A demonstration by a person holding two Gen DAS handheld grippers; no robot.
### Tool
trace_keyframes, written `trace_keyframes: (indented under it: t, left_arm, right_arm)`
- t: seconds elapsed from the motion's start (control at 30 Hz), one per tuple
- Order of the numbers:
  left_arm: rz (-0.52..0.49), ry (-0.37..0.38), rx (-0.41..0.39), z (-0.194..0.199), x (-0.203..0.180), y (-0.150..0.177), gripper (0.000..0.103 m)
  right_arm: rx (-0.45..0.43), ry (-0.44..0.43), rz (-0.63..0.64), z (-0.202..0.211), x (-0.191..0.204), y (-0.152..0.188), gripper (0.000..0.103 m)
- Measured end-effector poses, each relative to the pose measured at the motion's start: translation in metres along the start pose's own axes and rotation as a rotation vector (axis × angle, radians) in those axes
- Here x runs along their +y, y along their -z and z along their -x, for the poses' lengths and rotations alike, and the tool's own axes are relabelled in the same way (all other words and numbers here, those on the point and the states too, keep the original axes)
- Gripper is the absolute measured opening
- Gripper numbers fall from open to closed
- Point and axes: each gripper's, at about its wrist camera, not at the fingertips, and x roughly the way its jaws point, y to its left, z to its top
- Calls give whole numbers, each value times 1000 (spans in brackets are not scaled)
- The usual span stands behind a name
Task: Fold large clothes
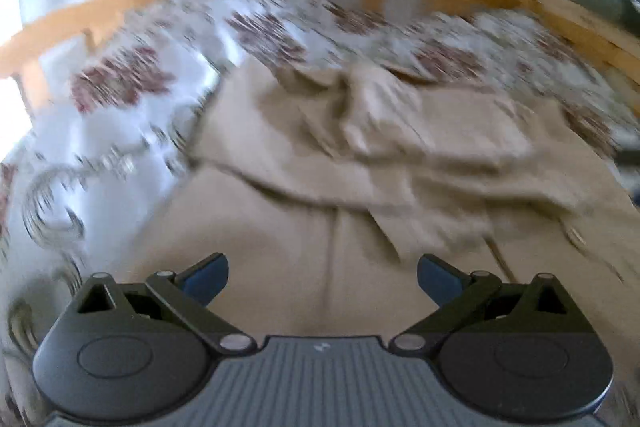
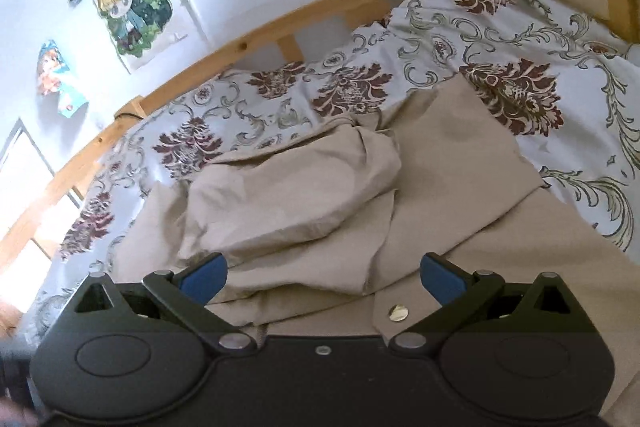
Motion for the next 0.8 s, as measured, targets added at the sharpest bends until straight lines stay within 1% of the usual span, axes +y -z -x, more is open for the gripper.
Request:
trace_keyframes:
  t: [0.07, 0.1, 0.17, 0.2, 0.27, 0.33, 0.43, 0.5, 0.67, 0.73, 0.8]
  left_arm:
    - [-46, 57, 22, 8, 6, 10, 102]
    - [-76, 87, 23, 13, 10, 14, 102]
    - [-127, 124, 17, 22, 13, 21, 102]
    - [-152, 138, 17, 27, 14, 23, 102]
    - [-163, 159, 19, 32, 14, 25, 102]
    - [-160, 173, 28, 37, 14, 27, 102]
    - [-144, 182, 41, 35, 14, 22, 102]
    - [-126, 206, 46, 32, 17, 17, 102]
    - [-98, 247, 93, 17, 14, 16, 102]
    - [-104, 252, 90, 15, 11, 16, 102]
    - [-123, 249, 80, 15, 8, 14, 102]
  right_arm:
    - [8, 20, -38, 10, -1, -4, 102]
    - [22, 10, -37, 15, -1, -6, 102]
    - [71, -28, -5, 25, 3, -8, 102]
    - [96, -36, 31, 31, 6, -9, 102]
    - [147, -26, 161, 41, 18, -9, 102]
    - [200, 5, 347, 48, 34, -2, 102]
    - [287, 43, 635, 50, 58, 19, 102]
    - [334, 76, 720, 48, 64, 35, 102]
    - [462, 70, 836, 41, 70, 70, 102]
    - [529, 61, 875, 35, 69, 85, 102]
    - [573, 65, 916, 28, 69, 97, 102]
